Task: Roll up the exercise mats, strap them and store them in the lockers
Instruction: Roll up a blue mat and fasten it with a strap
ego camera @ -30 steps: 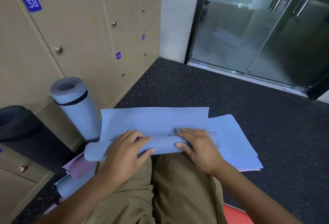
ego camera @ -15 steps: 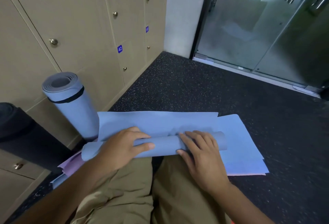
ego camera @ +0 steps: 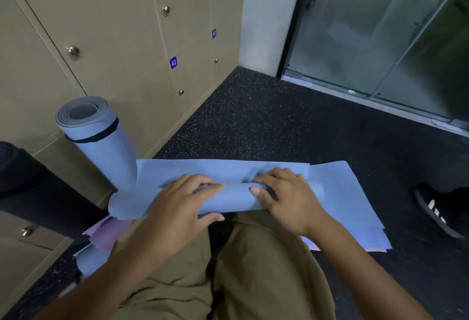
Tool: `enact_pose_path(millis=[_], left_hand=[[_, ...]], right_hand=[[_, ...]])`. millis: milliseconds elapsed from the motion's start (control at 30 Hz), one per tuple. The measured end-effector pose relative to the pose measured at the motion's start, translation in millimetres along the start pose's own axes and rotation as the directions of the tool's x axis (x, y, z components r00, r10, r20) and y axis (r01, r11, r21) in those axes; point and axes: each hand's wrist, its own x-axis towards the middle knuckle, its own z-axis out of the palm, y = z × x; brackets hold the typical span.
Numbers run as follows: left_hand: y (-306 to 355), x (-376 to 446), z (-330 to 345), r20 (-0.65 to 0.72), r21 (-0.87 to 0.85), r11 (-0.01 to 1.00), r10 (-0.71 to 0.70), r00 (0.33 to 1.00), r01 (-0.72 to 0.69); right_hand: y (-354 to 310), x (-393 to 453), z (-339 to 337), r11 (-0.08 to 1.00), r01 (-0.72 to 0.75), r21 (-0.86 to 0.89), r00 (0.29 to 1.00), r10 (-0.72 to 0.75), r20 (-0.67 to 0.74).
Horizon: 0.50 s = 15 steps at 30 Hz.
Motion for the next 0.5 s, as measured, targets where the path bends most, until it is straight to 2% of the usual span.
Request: enact_pose_path(millis=[100, 200, 333, 433, 500], left_hand=[[1.2, 0.9, 3.9, -0.025, 0.052, 0.999, 0.001, 1.000, 0.000], [-2.1, 8.0, 0.7, -0.008, 0.024, 1.000, -0.017, 1.000, 0.017], [-13.5, 23.6, -5.0, 0.155, -0.140, 0.978, -0.133, 0.979, 0.155], [-22.6, 39.9, -6.7, 0.269, -0.239, 0.951, -0.128, 0.955, 0.195], [-24.5, 49.0, -6.2, 0.331, -0.242, 0.945, -0.134, 0.934, 0.222]], right_hand=[[2.4, 8.0, -1.1, 0.999, 0.008, -0.042, 0.999, -0.006, 0.031], [3.5, 7.2, 4.7, 0.995, 0.040, -0.094, 0.998, -0.044, -0.035], [8.8, -1.6, 8.5, 0.996, 0.084, -0.031, 0.982, -0.088, -0.168], [14.9, -8.1, 15.9, 0.990, 0.108, -0.089, 0.973, -0.124, -0.197], [18.6, -8.4, 19.8, 0.995, 0.091, -0.032, 0.970, -0.096, -0.223]])
